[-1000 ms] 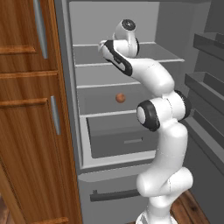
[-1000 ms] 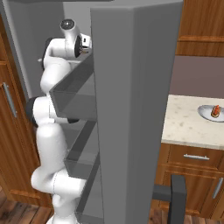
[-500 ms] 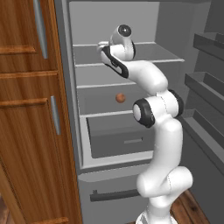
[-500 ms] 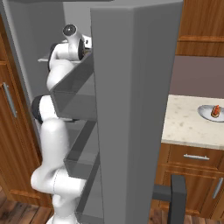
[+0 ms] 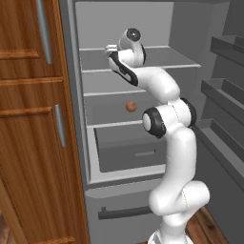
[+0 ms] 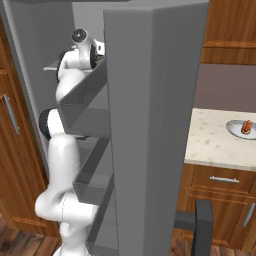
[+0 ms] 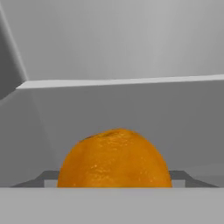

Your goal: Place the cold items (orange and onion) from the fridge in one tupperware on the dining counter. Place the warm items (kebab skewer and hot dog) in the stove area in another tupperware.

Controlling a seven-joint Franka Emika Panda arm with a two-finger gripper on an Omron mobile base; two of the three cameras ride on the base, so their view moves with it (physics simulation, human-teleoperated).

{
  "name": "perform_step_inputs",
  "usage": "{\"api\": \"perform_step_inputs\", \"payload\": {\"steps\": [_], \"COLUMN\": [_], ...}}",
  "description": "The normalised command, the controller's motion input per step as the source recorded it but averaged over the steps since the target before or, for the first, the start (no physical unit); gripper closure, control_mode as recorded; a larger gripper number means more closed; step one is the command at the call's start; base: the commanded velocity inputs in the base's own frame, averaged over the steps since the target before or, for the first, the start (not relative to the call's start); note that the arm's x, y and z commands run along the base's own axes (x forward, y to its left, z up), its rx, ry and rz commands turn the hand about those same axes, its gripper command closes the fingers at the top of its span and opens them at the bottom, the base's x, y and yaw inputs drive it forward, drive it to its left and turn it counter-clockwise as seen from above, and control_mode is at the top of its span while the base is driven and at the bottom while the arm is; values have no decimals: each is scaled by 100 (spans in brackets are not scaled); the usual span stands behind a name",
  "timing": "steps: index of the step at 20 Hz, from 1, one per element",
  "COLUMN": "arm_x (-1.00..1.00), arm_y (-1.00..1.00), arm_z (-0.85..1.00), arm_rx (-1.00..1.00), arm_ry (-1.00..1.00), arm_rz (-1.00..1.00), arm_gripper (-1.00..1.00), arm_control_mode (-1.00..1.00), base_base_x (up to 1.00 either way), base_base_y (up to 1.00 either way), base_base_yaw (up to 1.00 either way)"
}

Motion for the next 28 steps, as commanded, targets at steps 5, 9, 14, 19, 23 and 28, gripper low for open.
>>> {"api": "perform_step_inputs", "payload": {"steps": [5, 9, 14, 19, 23, 28], "arm_x": [-30, -100, -100, -100, -100, -100], "arm_y": [-22, -16, 4, 25, 7, -5], "arm_z": [-23, -23, 0, 0, 35, 68], "arm_rx": [17, 26, 18, 2, 0, 5], "arm_ry": [1, -5, -27, -25, 0, 0], "arm_rz": [0, -5, -12, -15, -14, -14], "arm_gripper": [100, 100, 100, 100, 100, 100], "arm_control_mode": [-100, -100, -100, -100, -100, -100], "base_base_x": [0, 0, 0, 0, 0, 0], "base_base_y": [0, 0, 0, 0, 0, 0], "base_base_yaw": [0, 0, 0, 0, 0, 0]}}
